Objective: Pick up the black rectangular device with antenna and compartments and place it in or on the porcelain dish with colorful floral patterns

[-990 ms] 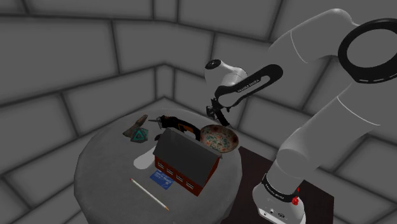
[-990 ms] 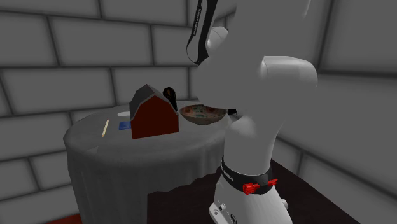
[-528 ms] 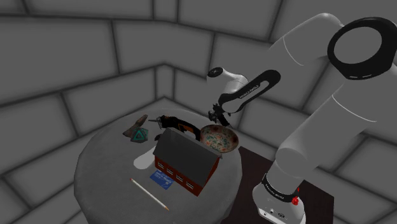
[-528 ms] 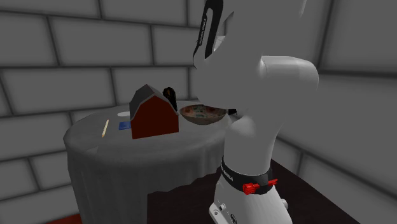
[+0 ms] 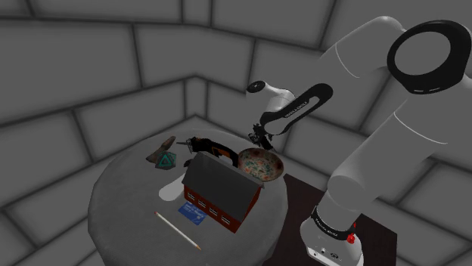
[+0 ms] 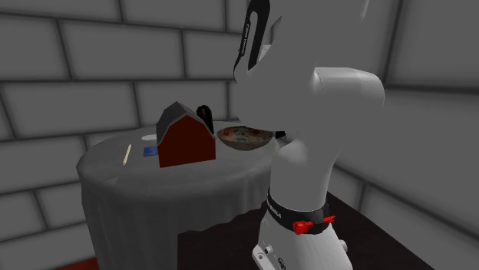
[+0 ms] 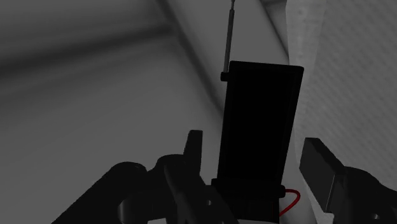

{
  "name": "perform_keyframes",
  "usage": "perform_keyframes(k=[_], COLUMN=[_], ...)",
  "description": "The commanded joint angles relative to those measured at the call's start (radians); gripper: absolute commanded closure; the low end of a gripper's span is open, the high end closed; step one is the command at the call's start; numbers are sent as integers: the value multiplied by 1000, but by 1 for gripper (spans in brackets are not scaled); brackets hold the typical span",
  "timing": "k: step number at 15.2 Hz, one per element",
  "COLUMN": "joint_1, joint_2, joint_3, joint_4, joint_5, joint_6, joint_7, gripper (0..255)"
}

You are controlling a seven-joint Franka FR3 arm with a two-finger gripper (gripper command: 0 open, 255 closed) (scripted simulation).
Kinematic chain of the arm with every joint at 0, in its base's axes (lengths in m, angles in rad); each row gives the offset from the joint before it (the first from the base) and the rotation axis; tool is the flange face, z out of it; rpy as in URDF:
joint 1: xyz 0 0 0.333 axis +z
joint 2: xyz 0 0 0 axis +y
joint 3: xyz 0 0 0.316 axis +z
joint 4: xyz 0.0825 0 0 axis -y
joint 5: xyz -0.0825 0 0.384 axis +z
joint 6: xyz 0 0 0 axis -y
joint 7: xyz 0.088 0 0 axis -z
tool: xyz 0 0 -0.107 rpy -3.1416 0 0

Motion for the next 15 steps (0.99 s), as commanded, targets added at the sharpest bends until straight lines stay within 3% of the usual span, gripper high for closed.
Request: perform_keyframes(k=[1,9,15], joint_1=[0,0,14], joint_2=[0,0,-71], joint_3=[0,0,0], joint_4=[0,0,19], joint_5=[0,0,53], joint_6=[0,0,-78], joint_7=[0,0,-63], gripper=[255,255,255])
